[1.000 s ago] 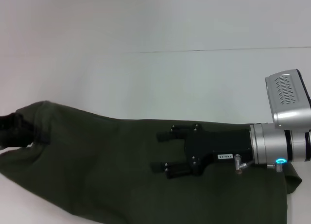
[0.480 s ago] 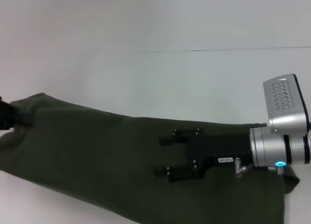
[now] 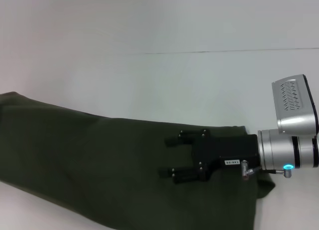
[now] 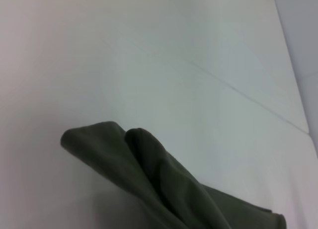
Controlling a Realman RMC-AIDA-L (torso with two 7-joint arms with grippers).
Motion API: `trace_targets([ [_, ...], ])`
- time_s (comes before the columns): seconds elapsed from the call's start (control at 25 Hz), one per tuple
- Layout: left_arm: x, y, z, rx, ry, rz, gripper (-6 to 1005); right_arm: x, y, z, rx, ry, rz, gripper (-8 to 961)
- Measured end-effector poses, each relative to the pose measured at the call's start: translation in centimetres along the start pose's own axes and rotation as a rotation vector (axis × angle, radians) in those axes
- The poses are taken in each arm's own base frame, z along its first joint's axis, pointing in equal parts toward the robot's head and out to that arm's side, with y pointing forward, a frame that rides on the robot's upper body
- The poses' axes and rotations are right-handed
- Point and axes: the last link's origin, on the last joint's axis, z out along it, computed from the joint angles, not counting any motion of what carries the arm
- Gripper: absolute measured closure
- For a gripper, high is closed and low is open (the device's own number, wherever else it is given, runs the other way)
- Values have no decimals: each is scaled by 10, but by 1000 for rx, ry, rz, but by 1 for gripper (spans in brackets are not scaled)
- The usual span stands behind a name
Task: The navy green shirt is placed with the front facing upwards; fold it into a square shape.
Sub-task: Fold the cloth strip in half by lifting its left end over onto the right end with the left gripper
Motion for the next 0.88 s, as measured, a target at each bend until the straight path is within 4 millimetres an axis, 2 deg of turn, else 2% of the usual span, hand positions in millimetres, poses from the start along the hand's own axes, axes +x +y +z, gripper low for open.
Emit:
trace_targets([
  [0.12, 0, 0, -3, -11, 5, -4, 930, -1, -2, 0, 13, -3, 0, 89],
  [0.36, 0, 19, 8, -136, -17, 12, 930, -1, -8, -8, 74, -41, 11, 88],
  [0.6, -5, 46, 29, -306, -54, 44, 929, 4, -12, -15, 119, -44, 9, 87],
  [0.88, -14, 75, 63, -494, -98, 61, 929, 13, -21, -23, 231, -63, 44, 88],
])
